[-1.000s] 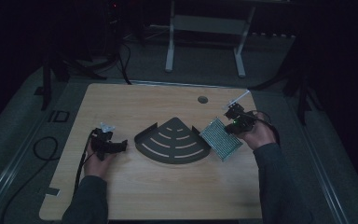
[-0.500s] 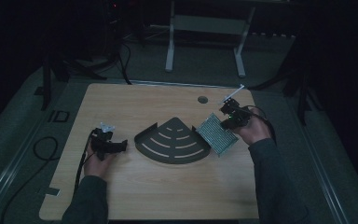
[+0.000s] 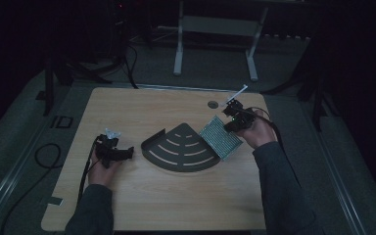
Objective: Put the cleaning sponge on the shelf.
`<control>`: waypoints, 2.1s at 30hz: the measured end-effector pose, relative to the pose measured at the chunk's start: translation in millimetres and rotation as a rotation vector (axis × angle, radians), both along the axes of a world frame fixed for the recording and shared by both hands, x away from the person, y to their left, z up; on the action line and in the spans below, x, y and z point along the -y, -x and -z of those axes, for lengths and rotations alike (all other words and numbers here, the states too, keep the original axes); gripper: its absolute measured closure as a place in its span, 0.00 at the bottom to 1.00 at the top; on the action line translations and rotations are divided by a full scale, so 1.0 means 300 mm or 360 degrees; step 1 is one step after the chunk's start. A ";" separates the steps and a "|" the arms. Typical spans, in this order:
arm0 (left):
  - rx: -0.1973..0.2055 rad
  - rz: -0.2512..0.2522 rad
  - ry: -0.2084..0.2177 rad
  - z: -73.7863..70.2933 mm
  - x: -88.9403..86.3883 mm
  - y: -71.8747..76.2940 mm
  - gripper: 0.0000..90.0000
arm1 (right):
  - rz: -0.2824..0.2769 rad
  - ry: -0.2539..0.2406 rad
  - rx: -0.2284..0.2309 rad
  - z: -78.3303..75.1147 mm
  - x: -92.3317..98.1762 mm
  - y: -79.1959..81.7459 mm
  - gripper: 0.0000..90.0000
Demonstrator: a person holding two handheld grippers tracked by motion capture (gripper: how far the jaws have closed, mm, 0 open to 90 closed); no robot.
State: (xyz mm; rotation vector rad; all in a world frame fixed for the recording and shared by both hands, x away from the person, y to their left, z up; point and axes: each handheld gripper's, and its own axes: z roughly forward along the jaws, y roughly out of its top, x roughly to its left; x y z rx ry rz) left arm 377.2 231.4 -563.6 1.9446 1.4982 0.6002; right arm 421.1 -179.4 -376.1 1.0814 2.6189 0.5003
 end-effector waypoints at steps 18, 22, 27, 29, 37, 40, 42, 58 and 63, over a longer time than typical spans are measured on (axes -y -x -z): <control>0.0000 0.0000 0.0000 0.000 0.000 0.000 0.10 | -0.0014 -0.0023 -0.0020 0.029 -0.048 -0.031 1.00; 0.0002 -0.0001 0.0000 0.000 0.000 0.000 0.10 | -0.0017 -0.0021 -0.0024 0.037 -0.060 -0.038 1.00; 0.0002 -0.0001 0.0000 0.000 0.000 0.000 0.10 | -0.0013 -0.0020 -0.0026 0.040 -0.071 -0.043 1.00; 0.0002 -0.0001 0.0000 0.000 0.000 0.000 0.10 | -0.0020 -0.0016 -0.0024 0.045 -0.080 -0.047 1.00; 0.0002 -0.0001 0.0000 0.000 0.000 0.000 0.10 | -0.0028 -0.0012 -0.0032 0.063 -0.104 -0.063 1.00; 0.0002 0.0000 0.0000 0.000 0.000 -0.001 0.10 | -0.0037 -0.0005 -0.0033 0.071 -0.117 -0.064 1.00; 0.0002 0.0000 0.0000 0.000 0.000 -0.001 0.10 | -0.0034 0.0000 -0.0034 0.076 -0.122 -0.065 1.00; 0.0002 0.0000 0.0000 0.000 0.000 -0.001 0.10 | -0.0042 0.0016 -0.0052 0.117 -0.153 -0.078 1.00; 0.0002 0.0000 0.0000 0.000 0.000 -0.001 0.10 | -0.0048 0.0024 -0.0051 0.128 -0.164 -0.078 1.00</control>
